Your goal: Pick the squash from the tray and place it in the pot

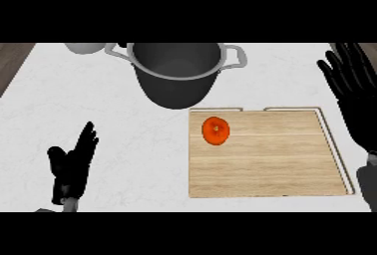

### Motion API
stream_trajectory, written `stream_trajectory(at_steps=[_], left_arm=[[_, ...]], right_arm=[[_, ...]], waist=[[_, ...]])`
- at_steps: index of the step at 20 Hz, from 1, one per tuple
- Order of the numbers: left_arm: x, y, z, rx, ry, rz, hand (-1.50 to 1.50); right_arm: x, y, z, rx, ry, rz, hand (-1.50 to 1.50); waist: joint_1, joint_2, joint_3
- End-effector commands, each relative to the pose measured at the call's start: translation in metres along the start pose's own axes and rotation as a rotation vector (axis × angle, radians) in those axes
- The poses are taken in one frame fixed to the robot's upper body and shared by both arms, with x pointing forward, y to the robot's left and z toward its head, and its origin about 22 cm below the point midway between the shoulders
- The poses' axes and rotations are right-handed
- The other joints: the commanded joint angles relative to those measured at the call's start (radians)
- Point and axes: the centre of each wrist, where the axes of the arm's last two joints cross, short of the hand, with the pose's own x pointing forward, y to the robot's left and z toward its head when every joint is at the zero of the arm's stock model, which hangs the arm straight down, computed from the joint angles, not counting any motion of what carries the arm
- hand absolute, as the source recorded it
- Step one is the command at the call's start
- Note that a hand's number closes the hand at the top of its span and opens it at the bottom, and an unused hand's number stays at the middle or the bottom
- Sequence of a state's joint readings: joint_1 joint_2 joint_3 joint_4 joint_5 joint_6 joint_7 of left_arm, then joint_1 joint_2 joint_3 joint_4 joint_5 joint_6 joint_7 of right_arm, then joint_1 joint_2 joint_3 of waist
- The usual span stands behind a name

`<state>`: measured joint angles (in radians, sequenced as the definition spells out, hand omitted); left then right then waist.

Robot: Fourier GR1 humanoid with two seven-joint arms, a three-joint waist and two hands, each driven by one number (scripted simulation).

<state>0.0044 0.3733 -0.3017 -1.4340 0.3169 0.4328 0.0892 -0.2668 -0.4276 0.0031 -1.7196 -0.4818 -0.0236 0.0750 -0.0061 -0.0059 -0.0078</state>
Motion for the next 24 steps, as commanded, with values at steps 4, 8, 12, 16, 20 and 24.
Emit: stream_trajectory(at_steps=[4,8,12,16,20,24], left_arm=[[0.067,-0.026,-0.011,-0.129,-0.195,0.020,0.00],[0.071,-0.030,-0.008,-0.198,-0.204,0.050,0.00],[0.084,-0.029,-0.009,-0.218,-0.196,0.091,0.00],[0.084,-0.030,-0.001,-0.201,-0.208,0.078,0.00],[0.092,-0.014,-0.010,-0.181,-0.193,0.094,0.00],[0.097,-0.037,0.011,-0.188,-0.218,0.099,0.00]], right_arm=[[-0.037,0.100,-0.033,0.192,0.128,-0.077,-1.50],[-0.024,0.041,-0.035,0.195,0.126,0.637,1.50],[-0.071,0.092,0.005,0.027,-0.168,0.548,-1.50],[-0.050,0.109,0.027,0.090,-0.171,0.632,-1.50],[-0.006,0.092,0.015,0.121,-0.020,0.889,-1.50],[0.029,0.095,0.020,0.200,0.081,1.003,-1.50]], waist=[[0.055,0.014,0.008],[0.044,-0.004,-0.015],[0.003,0.002,0.008],[-0.002,0.000,0.007],[-0.015,-0.006,0.004],[-0.006,-0.005,0.006]])
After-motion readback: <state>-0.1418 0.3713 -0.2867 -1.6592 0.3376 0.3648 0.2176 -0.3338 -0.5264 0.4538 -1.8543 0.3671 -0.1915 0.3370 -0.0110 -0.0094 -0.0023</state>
